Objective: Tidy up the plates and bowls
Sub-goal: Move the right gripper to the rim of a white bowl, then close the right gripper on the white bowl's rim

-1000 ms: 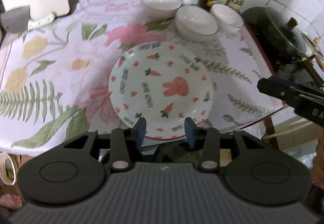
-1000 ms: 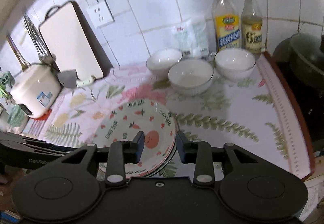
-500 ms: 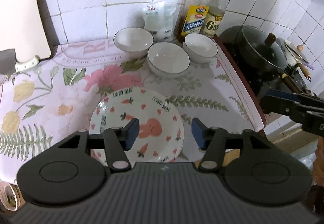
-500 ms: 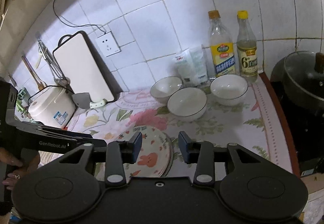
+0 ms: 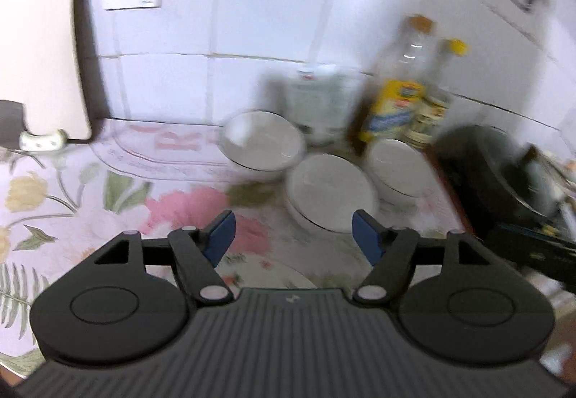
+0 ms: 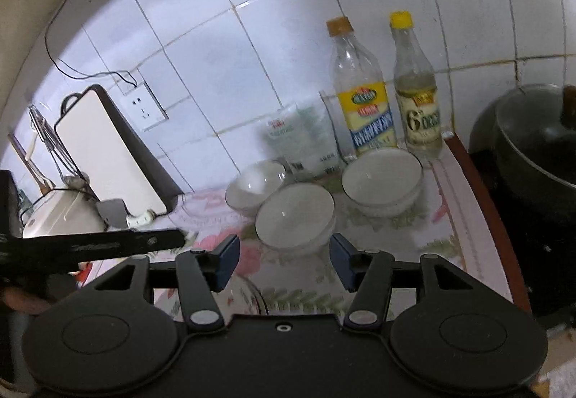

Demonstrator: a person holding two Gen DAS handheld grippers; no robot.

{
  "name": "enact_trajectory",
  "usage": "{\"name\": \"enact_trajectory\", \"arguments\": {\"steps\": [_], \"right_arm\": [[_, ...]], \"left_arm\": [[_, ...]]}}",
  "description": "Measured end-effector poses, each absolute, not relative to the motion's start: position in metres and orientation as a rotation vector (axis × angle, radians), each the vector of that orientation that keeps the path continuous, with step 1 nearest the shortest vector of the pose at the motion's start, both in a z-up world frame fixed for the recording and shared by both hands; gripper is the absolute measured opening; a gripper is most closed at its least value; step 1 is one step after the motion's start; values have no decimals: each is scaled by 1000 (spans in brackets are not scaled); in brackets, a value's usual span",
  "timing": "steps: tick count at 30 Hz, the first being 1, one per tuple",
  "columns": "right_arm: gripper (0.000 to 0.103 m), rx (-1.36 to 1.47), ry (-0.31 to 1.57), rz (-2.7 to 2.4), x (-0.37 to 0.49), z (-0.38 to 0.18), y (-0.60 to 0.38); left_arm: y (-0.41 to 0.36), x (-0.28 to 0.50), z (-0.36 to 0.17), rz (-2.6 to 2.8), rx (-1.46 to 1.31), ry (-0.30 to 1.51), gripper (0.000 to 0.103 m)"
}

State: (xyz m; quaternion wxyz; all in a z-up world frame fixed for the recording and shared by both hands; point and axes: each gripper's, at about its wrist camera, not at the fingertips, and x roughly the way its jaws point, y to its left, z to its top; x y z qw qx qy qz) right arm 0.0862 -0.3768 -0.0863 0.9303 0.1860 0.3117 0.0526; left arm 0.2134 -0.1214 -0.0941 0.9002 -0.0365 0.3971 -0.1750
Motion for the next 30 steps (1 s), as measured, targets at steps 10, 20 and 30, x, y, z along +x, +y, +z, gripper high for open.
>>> {"name": "enact_trajectory", "arguments": {"steps": [10, 20, 30], "right_arm": [[60, 407, 663, 116, 137, -125, -378], [49, 555, 772, 95, 197, -195, -389], [32, 554, 835, 35, 222, -216, -383]], "left_arm": [[-144, 255, -137, -384, -111, 851, 70], [-179, 292, -178, -421, -46, 955, 40], [-186, 305, -196, -413, -40, 1009, 18]]}}
